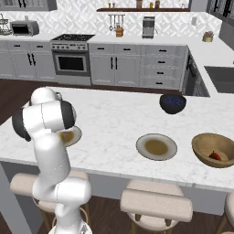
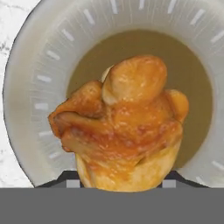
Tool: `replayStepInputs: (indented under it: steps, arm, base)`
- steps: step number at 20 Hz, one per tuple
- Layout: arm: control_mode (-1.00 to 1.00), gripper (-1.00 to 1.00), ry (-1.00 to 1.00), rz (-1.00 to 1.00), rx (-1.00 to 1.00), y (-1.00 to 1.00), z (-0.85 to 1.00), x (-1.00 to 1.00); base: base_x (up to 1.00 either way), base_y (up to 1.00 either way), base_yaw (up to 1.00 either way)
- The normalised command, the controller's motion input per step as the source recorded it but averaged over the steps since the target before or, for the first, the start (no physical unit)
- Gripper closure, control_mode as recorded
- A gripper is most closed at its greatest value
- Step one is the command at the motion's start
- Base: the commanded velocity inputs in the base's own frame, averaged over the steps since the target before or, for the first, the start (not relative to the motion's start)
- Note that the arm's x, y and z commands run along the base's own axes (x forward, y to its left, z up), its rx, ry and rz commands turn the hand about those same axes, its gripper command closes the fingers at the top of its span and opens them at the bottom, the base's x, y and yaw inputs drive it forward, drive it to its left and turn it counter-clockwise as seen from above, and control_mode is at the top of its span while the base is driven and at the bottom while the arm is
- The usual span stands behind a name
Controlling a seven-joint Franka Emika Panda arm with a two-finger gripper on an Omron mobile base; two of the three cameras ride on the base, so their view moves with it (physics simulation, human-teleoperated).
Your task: Pick the chicken drumstick and bell pepper from their plates and place them in the bowl. Then put the bowl in the fridge.
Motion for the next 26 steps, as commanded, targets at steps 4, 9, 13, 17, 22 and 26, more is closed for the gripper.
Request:
replayStepInputs:
  steps: [4, 9, 13, 17, 22, 26]
  arm:
    - [-1.00, 1.00, -0.10, 0.00, 0.10, -0.63, 0.73, -0.88]
    - [-1.00, 1.00, -0.19, -0.03, 0.07, -0.78, 0.71, -0.73]
    - [-1.00, 1.00, -0.15, -0.07, 0.02, -0.78, 0.71, -0.81]
    - [-1.00, 1.00, -0.04, -0.08, 0.00, -0.43, 0.94, -0.72]
    - [1.00, 1.00, -0.02, -0.06, 0.00, -0.15, 0.51, -0.33]
    - [1.00, 1.00, 0.00, 0.00, 0.00, 0.00, 0.00, 0.00]
  base:
    - [0.00, 0.00, 0.00]
    - [0.00, 0.00, 0.00]
    - [0.00, 0.00, 0.00]
    - [0.00, 0.00, 0.00]
    - [-0.13, -0.26, -0.05]
    - [-0.58, -0.71, -0.12]
